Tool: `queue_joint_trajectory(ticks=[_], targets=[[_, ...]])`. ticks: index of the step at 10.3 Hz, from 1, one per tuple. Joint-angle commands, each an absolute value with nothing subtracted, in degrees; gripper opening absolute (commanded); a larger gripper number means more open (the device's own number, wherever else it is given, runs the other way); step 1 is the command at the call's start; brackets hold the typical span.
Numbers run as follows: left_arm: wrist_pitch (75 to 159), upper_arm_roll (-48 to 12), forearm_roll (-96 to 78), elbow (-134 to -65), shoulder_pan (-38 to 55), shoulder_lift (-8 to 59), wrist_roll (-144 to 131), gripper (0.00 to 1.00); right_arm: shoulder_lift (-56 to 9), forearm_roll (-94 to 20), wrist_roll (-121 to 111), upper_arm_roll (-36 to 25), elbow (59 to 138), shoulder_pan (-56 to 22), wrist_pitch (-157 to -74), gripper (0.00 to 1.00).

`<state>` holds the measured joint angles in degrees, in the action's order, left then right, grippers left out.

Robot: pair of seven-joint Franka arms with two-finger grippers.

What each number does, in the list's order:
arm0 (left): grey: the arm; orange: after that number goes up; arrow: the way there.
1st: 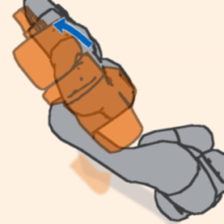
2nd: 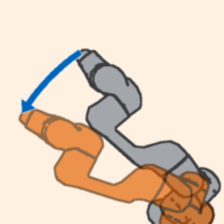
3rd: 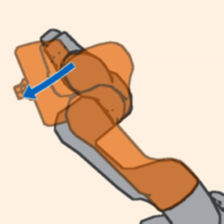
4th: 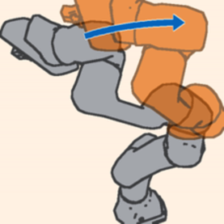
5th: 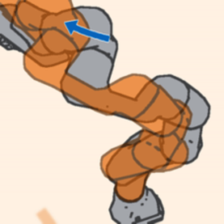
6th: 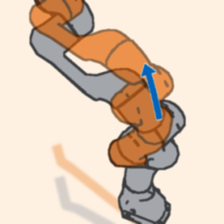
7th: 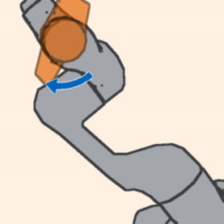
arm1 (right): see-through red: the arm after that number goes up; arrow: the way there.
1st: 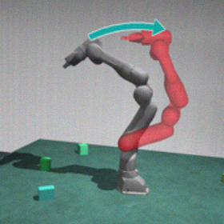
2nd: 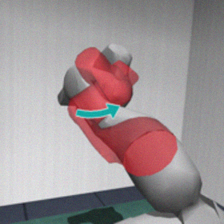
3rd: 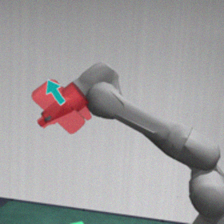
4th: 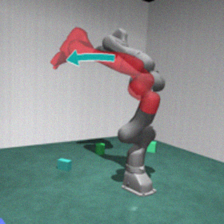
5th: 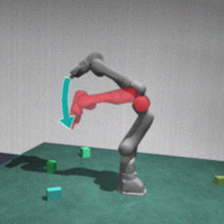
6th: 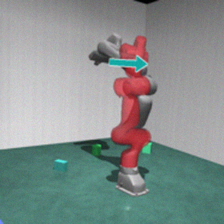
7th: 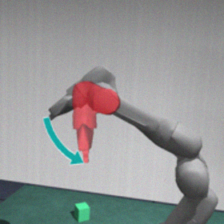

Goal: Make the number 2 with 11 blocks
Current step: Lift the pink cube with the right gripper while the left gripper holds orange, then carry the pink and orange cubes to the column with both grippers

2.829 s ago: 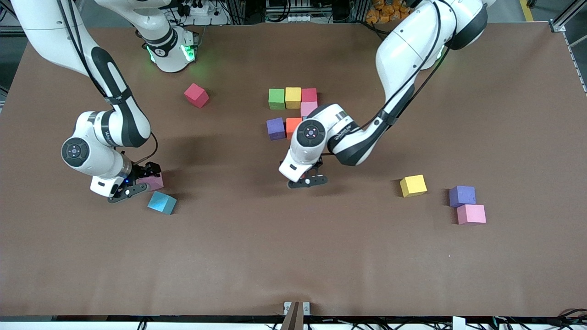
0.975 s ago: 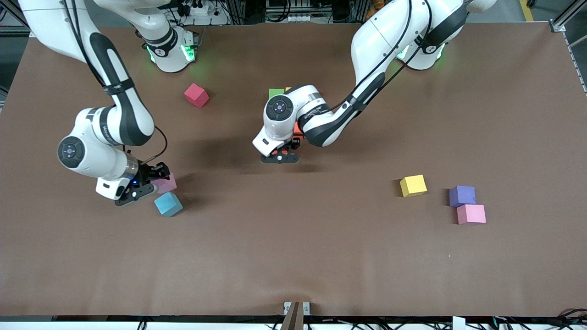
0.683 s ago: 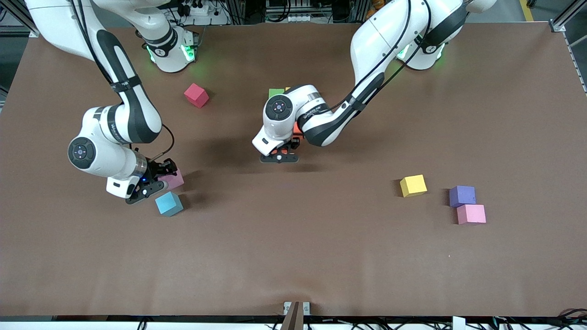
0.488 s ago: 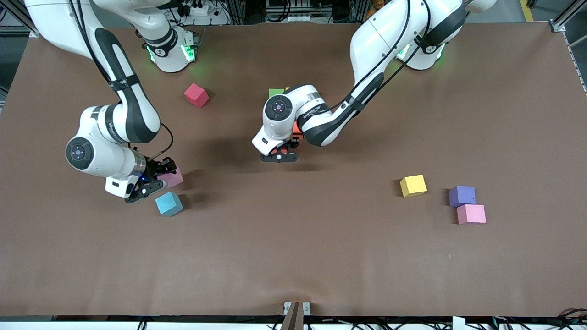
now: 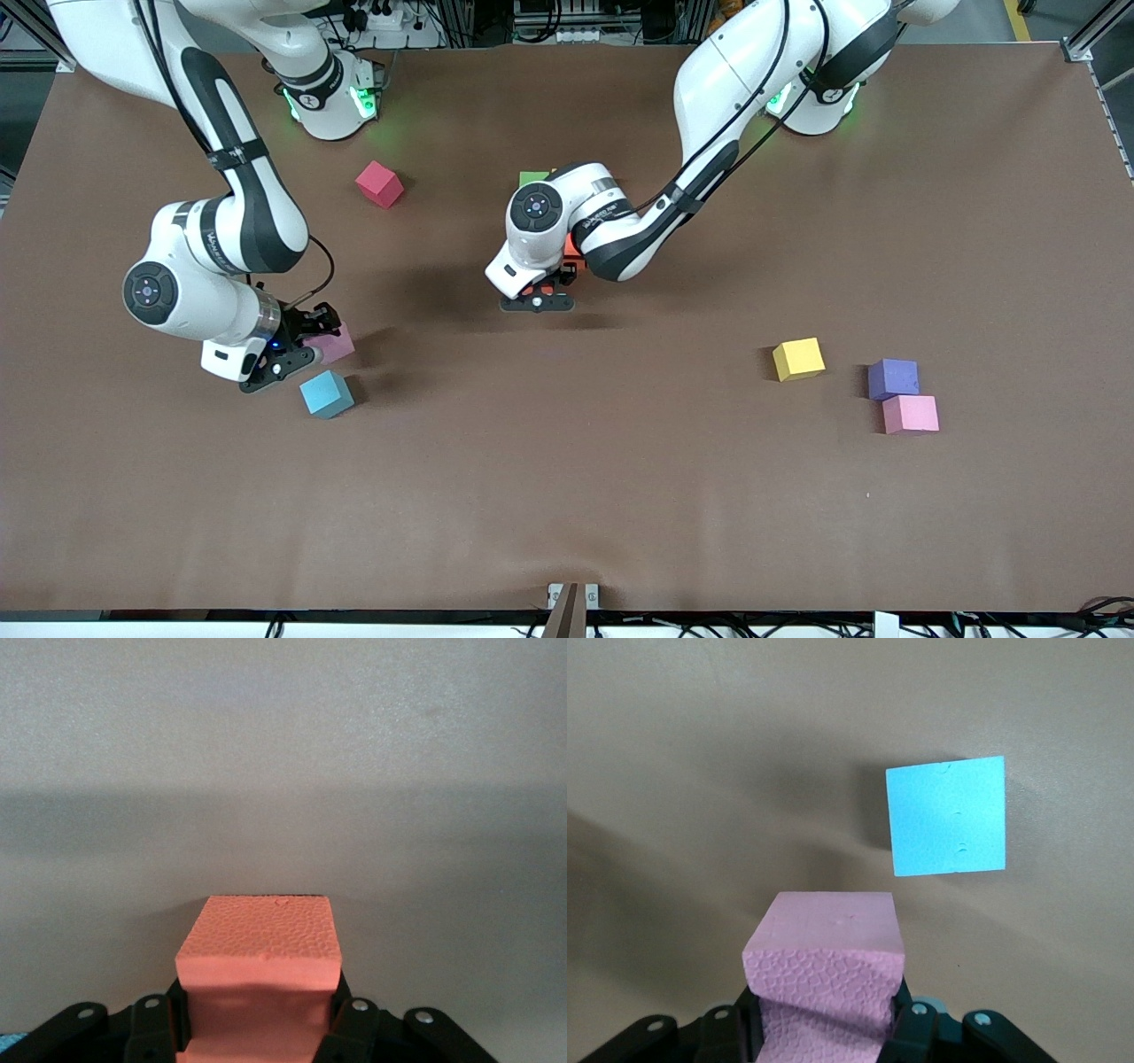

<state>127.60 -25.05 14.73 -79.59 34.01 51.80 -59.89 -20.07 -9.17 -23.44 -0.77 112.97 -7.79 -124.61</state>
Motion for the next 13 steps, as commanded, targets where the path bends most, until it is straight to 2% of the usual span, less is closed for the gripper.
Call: queue_joint_trajectory(ticks=[1,3,5,6,13], targets=[[127.18,-24.17,13.36,-78.66,35.24,52.21,-60.47,0.29,-19.95,-10.37,-21.54,-0.88,113.12,-8.78,-124.8,0.0],[127.18,-24.17,13.36,-78.66,35.24,52.29,-60.47,0.34,-19.95,-10.28,-18.65,-0.88,112.94,-10.63,-124.8,0.0],[127.26,-24.17,13.53,-78.66,35.24,53.0,-60.38,0.55,-20.74,-10.37,-17.58,-0.88,113.11,-11.51,-125.24,0.0],[127.27,-24.17,13.97,-78.66,35.24,52.91,-60.03,1.0,-20.74,-10.37,-15.92,-0.88,113.12,-11.69,-125.07,0.0],[127.0,-24.17,14.41,-78.66,35.07,51.68,-60.47,1.0,-21.62,-10.99,-2.23,-0.79,112.85,-19.15,-128.93,0.0]])
